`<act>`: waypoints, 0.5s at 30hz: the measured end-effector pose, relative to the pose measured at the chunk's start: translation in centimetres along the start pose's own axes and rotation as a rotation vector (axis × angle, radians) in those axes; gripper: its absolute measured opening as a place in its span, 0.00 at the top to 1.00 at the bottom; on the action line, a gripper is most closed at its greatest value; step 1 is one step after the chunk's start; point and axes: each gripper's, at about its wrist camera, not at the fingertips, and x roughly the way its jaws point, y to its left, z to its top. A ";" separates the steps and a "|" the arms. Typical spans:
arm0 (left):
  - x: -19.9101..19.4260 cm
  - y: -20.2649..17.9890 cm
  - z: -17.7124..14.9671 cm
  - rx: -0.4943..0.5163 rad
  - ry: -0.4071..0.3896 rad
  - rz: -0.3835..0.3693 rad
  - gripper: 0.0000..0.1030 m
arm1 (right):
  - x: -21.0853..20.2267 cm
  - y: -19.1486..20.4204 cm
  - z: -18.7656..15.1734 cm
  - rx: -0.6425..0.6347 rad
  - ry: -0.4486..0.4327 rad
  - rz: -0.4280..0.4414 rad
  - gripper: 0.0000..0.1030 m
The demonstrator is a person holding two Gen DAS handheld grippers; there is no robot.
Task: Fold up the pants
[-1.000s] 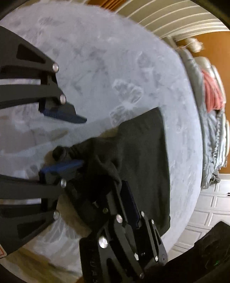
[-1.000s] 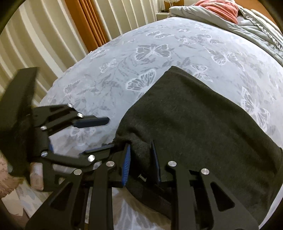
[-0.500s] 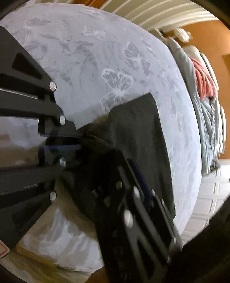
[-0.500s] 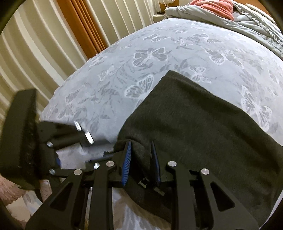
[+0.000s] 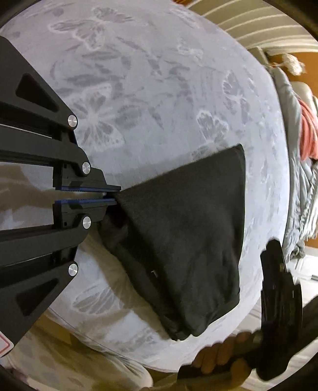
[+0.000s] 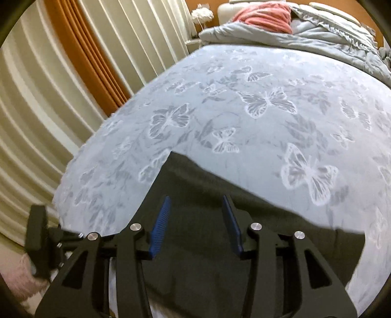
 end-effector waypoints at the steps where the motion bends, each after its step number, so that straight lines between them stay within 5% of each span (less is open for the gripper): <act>1: 0.1 0.3 0.0 -0.009 0.012 0.002 1.00 | 1.3 0.8 0.7 -0.027 0.016 -0.010 0.59; 4: 0.7 0.6 -0.3 -0.016 0.043 0.010 1.00 | 4.7 3.3 1.7 -0.095 0.031 0.024 0.68; 8: -0.2 0.7 -0.8 -0.002 0.013 -0.002 1.00 | 11.8 3.6 1.5 -0.147 0.168 -0.122 0.75; 12: -3.0 2.1 0.1 -0.094 -0.083 -0.114 0.98 | 5.0 3.1 1.9 -0.076 0.052 -0.037 0.76; 15: -3.7 1.9 1.3 -0.122 -0.113 -0.112 0.97 | 0.3 1.1 -0.6 -0.027 0.005 -0.101 0.74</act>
